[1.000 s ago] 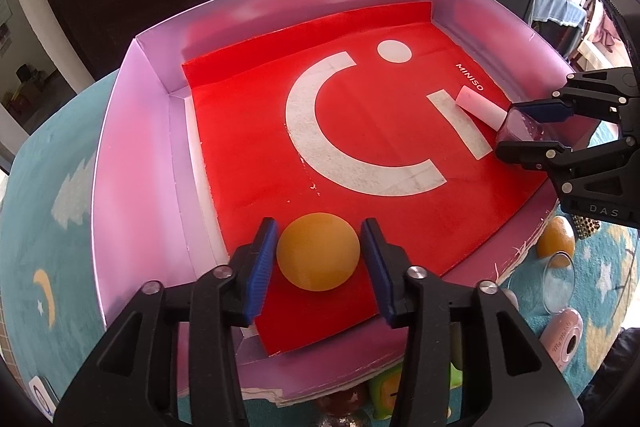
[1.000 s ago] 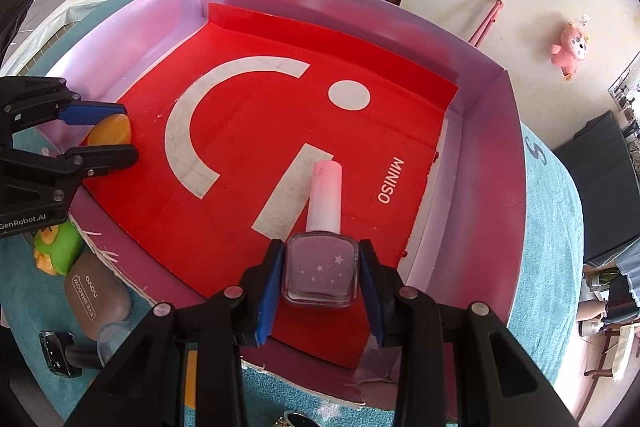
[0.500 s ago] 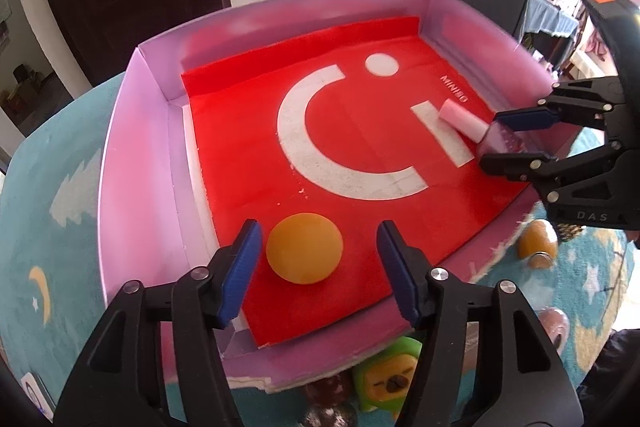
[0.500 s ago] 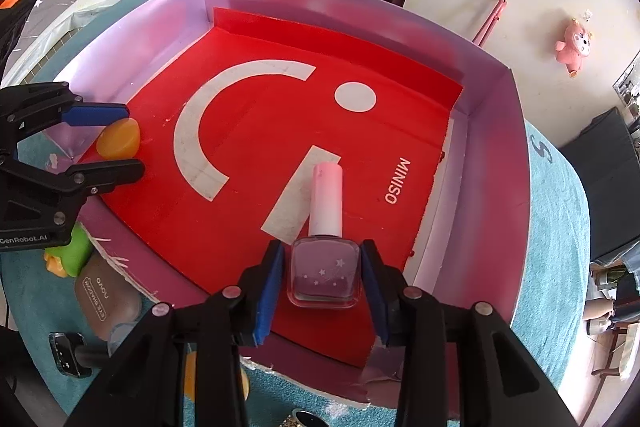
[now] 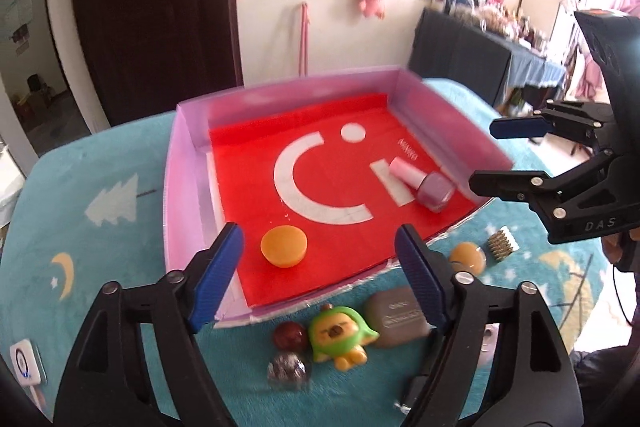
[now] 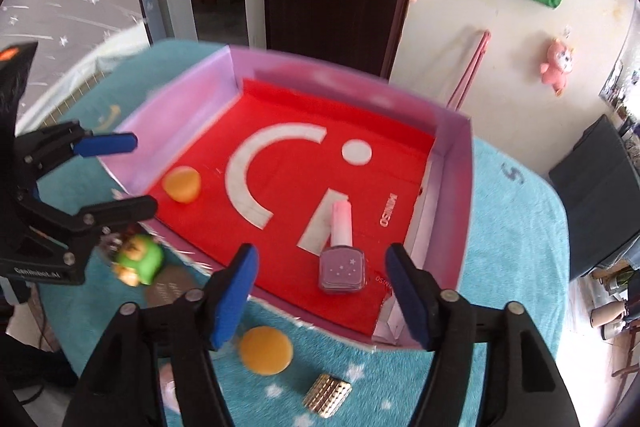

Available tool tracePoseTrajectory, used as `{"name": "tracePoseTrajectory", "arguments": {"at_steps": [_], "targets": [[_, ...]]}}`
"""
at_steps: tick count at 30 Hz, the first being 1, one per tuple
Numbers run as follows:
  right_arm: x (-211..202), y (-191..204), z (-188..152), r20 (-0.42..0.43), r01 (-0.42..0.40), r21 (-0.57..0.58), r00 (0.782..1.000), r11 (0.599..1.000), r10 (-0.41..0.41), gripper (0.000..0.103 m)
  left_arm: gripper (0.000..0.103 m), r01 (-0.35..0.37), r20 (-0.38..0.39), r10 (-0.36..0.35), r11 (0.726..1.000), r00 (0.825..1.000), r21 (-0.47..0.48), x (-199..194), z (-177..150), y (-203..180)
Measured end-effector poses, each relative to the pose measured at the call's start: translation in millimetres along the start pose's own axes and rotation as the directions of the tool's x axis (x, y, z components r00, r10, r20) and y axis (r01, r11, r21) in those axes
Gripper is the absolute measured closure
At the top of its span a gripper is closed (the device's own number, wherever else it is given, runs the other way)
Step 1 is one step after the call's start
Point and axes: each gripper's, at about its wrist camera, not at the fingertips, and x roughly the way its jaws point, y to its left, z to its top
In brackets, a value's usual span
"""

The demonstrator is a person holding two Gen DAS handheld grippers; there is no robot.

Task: Organize rigid objects
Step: 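Lift both tools out of the box and back over the remaining items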

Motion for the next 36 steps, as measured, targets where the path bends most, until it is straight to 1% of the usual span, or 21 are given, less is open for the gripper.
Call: {"name": "tracePoseTrajectory", "arguments": {"at_steps": [2, 5, 7, 9, 12, 15, 18, 20, 22, 29, 31, 36], "targets": [[-18.9, 6.1, -2.7, 0.045, 0.001, -0.001, 0.999, 1.000, -0.001, 0.029, 0.022, -0.013, 0.058, 0.013, 1.000, 0.998, -0.008, -19.4, -5.0, -5.8], [-45.1, 13.2, -9.7, 0.110, -0.001, 0.008, 0.994, 1.000, 0.000, 0.025, 0.016, -0.019, 0.109, 0.021, 1.000, 0.994, -0.020, -39.9, -13.8, -12.0], [-61.4, 18.0, -15.0, 0.152, -0.008, 0.016, 0.988, 1.000, 0.005, 0.020, 0.014, -0.016, 0.137, 0.020, 0.999, 0.990, -0.031, -52.4, -21.0, -15.2], [-76.9, 22.6, -21.3, 0.198, -0.003, 0.027, 0.980, 1.000, -0.003, 0.016, 0.011, -0.028, 0.167, 0.035, 0.999, 0.985, -0.042, -63.9, -29.7, -19.6], [-100.3, 31.6, -38.5, 0.266, -0.003, 0.045, 0.964, 0.999, -0.010, 0.007, 0.009, -0.063, 0.224, 0.072, 0.997, 0.972, -0.049, -81.2, -46.8, -29.9], [-119.2, 42.2, -61.2, 0.325, 0.020, 0.075, 0.945, 0.997, -0.044, 0.000, 0.006, -0.078, 0.262, 0.091, 0.995, 0.961, -0.057, -91.7, -62.7, -37.1], [-131.7, 51.5, -83.7, 0.378, 0.045, 0.098, 0.923, 0.994, -0.079, 0.000, 0.006, -0.114, 0.299, 0.130, 0.991, 0.946, -0.069, -98.7, -79.8, -45.5], [-136.5, 58.8, -99.2, 0.392, 0.075, 0.107, 0.913, 0.991, -0.111, 0.000, 0.006, -0.133, 0.316, 0.151, 0.988, 0.937, -0.079, -101.5, -91.6, -51.3], [-137.1, 65.3, -115.1, 0.401, 0.089, 0.121, 0.907, 0.989, -0.131, 0.000, 0.006, -0.143, 0.324, 0.161, 0.987, 0.932, -0.080, -102.1, -103.1, -57.0], [-115.9, 77.7, -151.0, 0.410, 0.113, 0.179, 0.894, 0.977, -0.179, 0.000, 0.006, -0.145, 0.303, 0.164, 0.986, 0.939, -0.087, -94.9, -133.7, -67.5], [-107.3, 78.5, -160.6, 0.406, 0.103, 0.201, 0.896, 0.974, -0.178, 0.000, 0.006, -0.146, 0.298, 0.164, 0.986, 0.940, -0.082, -91.2, -141.3, -69.0], [-78.9, 74.8, -183.5, 0.369, 0.053, 0.260, 0.917, 0.964, -0.150, 0.000, 0.006, -0.151, 0.258, 0.166, 0.986, 0.952, -0.077, -75.2, -158.4, -71.3]]}}
